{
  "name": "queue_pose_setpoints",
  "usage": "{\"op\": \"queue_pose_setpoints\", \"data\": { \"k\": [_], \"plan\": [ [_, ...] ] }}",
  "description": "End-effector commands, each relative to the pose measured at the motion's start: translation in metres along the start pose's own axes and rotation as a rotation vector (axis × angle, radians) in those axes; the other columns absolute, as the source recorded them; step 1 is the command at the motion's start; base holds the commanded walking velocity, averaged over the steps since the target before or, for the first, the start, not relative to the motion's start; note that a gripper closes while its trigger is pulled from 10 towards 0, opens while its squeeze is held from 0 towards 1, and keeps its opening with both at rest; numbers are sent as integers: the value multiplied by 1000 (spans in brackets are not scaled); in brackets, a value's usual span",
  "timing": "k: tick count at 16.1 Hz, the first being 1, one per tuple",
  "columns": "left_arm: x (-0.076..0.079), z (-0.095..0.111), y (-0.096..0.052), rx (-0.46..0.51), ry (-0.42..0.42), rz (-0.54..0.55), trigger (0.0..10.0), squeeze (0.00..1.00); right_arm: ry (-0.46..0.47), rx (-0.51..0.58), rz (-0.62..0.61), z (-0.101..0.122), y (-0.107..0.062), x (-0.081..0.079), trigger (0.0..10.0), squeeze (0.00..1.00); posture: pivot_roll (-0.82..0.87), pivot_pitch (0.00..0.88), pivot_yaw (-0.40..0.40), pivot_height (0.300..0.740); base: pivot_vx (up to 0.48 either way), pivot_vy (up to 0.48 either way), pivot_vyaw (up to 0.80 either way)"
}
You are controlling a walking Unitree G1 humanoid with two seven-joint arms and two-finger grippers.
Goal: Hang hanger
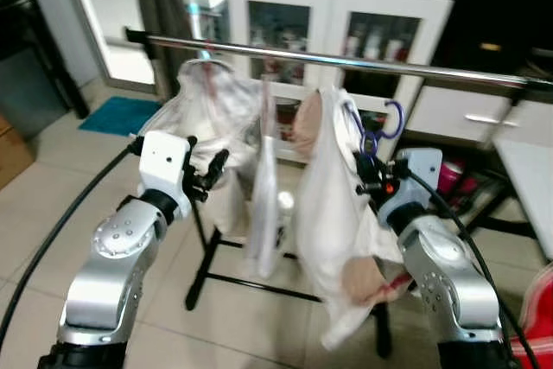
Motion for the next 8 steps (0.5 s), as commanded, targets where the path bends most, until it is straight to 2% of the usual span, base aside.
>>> {"op": "queue_pose_setpoints", "data": {
  "k": [1,4,6,8],
  "plan": [
    [-3,2,-1,4,10,16,10000,0,-34,77,27,18,5,-6,10000,0,1,0,-6,740,349,0,0],
    [-4,2,-1,2,17,17,10000,0,-78,91,-12,24,8,-1,10000,0,4,0,-6,740,346,0,0],
    [-4,1,-1,-4,34,7,10000,0,-140,27,-76,20,10,9,10000,0,6,0,-6,740,343,0,0],
    [-3,1,-1,-7,39,0,10000,0,-174,18,-52,23,12,10,10000,0,3,0,-5,740,332,0,0]
  ]
}}
Point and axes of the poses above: a point about 5 cm out from each wrist's last joint towards the gripper, its own y axis pointing out of the wrist towards the gripper, its own z axis along the axis of the wrist's last joint, x = y × z, the point moved 2 cm from there along y, pointing out of the wrist towards the gripper, and after that the axes turned 15 degrees about -y, right-handed, at the moved point
